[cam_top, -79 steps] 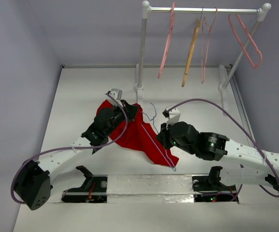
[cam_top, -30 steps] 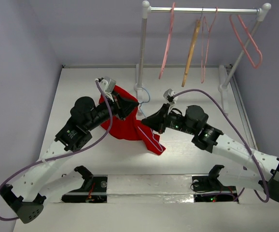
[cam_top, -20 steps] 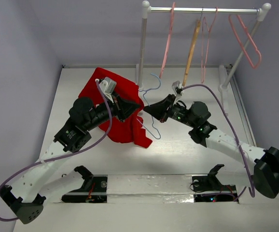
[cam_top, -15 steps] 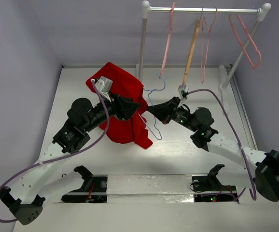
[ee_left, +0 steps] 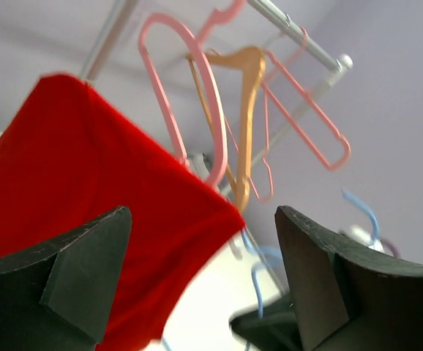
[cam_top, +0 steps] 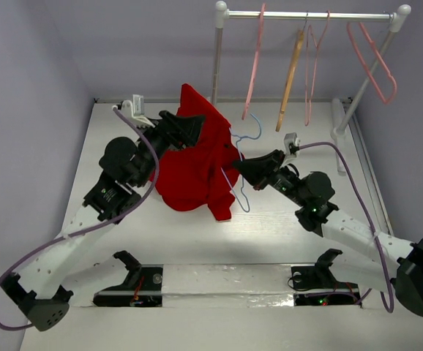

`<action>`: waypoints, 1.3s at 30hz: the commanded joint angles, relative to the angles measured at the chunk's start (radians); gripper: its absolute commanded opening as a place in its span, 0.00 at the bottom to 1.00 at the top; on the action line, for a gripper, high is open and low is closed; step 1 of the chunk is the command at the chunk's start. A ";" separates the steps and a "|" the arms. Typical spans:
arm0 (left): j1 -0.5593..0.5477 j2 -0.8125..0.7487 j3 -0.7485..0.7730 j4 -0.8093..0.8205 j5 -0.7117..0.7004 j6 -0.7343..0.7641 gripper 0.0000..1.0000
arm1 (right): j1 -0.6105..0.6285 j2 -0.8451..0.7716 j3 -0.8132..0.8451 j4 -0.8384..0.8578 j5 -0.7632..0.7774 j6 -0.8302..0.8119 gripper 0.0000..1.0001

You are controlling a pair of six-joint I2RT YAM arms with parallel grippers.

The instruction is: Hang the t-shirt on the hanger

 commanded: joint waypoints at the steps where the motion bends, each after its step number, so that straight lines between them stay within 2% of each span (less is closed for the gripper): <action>1: -0.002 0.081 0.070 0.088 -0.107 -0.053 0.78 | -0.002 -0.049 0.002 0.072 0.006 -0.035 0.00; 4: 0.018 0.130 0.089 0.143 -0.107 -0.074 0.78 | -0.002 -0.078 -0.008 0.048 0.006 -0.043 0.00; 9: 0.018 0.202 0.124 0.144 -0.088 -0.085 0.76 | -0.002 -0.104 -0.011 0.013 0.001 -0.052 0.00; 12: 0.018 0.211 0.110 0.170 -0.130 -0.076 0.67 | -0.002 -0.112 -0.011 0.000 -0.004 -0.057 0.00; 14: 0.018 0.220 0.113 0.183 -0.130 -0.068 0.66 | -0.002 -0.112 -0.013 -0.006 -0.007 -0.058 0.00; 19: 0.018 0.276 0.141 0.187 -0.075 -0.064 0.66 | -0.002 -0.103 -0.005 -0.018 -0.020 -0.058 0.00; 22: 0.018 0.305 0.152 0.189 -0.042 -0.067 0.62 | 0.009 -0.095 -0.004 -0.021 -0.017 -0.063 0.00; 25: 0.018 0.320 0.147 0.196 -0.016 -0.074 0.54 | 0.018 -0.091 0.002 -0.029 -0.011 -0.072 0.00; 28: 0.018 0.322 0.124 0.213 0.001 -0.080 0.32 | 0.027 -0.080 0.018 -0.046 -0.008 -0.084 0.00; 29: 0.018 0.320 0.115 0.219 0.005 -0.084 0.22 | 0.027 -0.077 0.025 -0.052 -0.007 -0.088 0.00; 32: 0.018 0.316 0.110 0.213 0.018 -0.082 0.08 | 0.027 -0.057 0.035 -0.060 0.006 -0.097 0.00; 35: 0.018 0.313 0.118 0.190 0.042 -0.070 0.00 | 0.027 -0.028 0.042 -0.060 0.018 -0.097 0.00; 39: 0.018 0.302 0.110 0.169 0.085 -0.062 0.00 | 0.038 0.009 0.048 -0.058 0.041 -0.098 0.00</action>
